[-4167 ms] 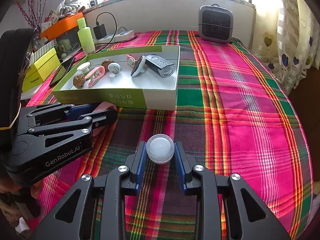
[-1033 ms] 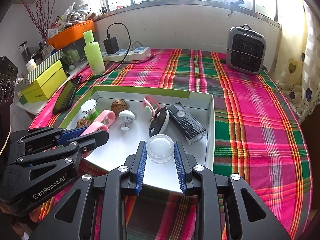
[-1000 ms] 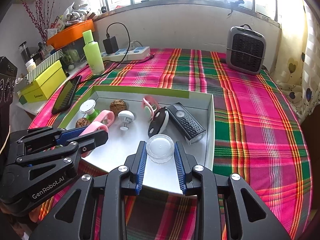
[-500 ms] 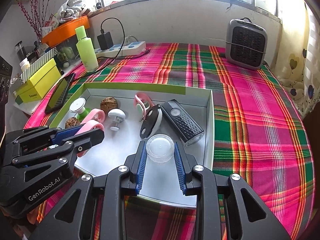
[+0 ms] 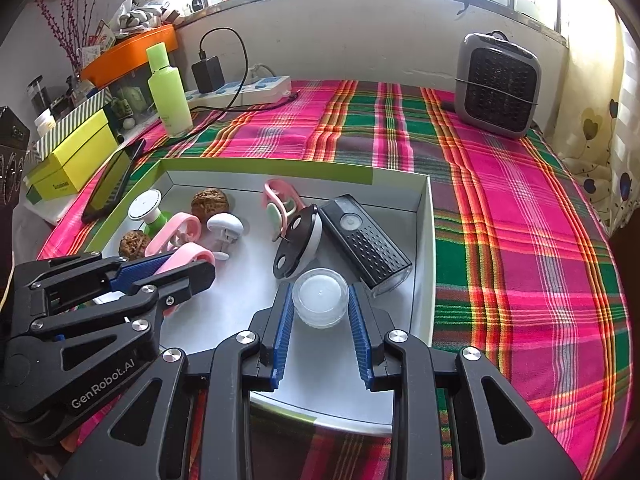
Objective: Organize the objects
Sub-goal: 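Open left tool to drop pink clip in box while right tool releases white cup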
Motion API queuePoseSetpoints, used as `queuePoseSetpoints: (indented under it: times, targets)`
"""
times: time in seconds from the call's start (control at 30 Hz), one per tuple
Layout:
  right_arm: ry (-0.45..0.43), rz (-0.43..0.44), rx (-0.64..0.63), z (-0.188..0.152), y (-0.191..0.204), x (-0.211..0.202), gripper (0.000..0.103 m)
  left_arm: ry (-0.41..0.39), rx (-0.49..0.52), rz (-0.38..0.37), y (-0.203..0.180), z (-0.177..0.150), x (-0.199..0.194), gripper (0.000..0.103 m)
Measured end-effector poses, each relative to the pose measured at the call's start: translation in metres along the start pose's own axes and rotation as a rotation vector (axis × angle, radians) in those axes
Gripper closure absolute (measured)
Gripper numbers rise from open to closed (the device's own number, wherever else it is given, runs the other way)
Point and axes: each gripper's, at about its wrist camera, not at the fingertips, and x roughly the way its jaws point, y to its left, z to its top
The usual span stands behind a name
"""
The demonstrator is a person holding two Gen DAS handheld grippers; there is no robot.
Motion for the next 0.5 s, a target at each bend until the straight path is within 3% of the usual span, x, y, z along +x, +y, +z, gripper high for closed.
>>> queuePoseSetpoints:
  times: [0.5]
  targets:
    - [-0.007,0.013,-0.014,-0.0001,0.0041,0.0023,0.074,0.009,-0.003,0.01,0.0009,-0.0012,0.0053,0.087]
